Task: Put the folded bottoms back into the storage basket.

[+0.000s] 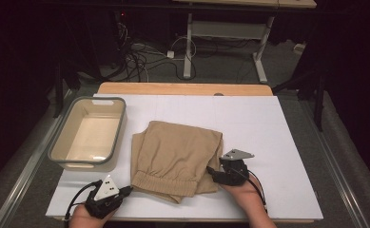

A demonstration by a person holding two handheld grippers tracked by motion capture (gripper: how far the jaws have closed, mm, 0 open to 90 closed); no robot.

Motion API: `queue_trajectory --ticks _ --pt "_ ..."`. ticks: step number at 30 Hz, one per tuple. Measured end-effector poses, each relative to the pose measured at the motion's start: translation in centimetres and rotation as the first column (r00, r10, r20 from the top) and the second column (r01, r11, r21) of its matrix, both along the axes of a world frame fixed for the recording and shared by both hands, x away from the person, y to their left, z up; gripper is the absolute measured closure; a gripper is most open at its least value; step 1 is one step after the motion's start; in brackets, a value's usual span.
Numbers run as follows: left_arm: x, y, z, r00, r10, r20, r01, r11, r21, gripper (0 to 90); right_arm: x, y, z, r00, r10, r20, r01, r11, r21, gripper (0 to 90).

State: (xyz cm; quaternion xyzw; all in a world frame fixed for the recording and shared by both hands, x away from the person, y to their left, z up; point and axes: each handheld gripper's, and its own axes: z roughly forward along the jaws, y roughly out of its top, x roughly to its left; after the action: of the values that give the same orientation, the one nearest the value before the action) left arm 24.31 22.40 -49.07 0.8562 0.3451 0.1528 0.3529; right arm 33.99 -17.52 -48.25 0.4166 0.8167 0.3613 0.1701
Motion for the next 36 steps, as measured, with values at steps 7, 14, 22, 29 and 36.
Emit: queue_trajectory --ticks 7,14,22,29,36 --pt "0.1 -0.1 0.0 0.9999 0.0 0.013 0.0 0.9999 0.017 85.5 -0.7 -0.4 0.1 0.9985 0.051 0.017 -0.051 0.999 -0.008 83.0" --pt "0.7 0.0 0.2 0.9998 -0.005 0.018 0.004 0.9998 0.018 85.5 -1.8 -0.7 0.2 0.9942 0.097 0.047 -0.097 0.995 0.009 89.7" --pt "1.9 -0.3 0.8 0.9993 -0.016 0.033 0.016 0.9999 -0.004 85.5 -4.6 -1.5 0.4 0.9899 0.115 0.082 -0.117 0.993 0.023 89.7" --pt "2.5 -0.9 1.1 0.998 -0.044 0.045 0.044 0.999 -0.002 85.6 -6.1 -2.7 0.7 0.9932 0.094 0.069 -0.098 0.994 0.054 89.7" --pt "2.5 -0.6 0.8 0.9996 -0.028 0.004 0.028 0.9994 0.02 85.3 -7.0 -3.0 0.4 0.9917 0.097 0.084 -0.102 0.993 0.051 82.6"
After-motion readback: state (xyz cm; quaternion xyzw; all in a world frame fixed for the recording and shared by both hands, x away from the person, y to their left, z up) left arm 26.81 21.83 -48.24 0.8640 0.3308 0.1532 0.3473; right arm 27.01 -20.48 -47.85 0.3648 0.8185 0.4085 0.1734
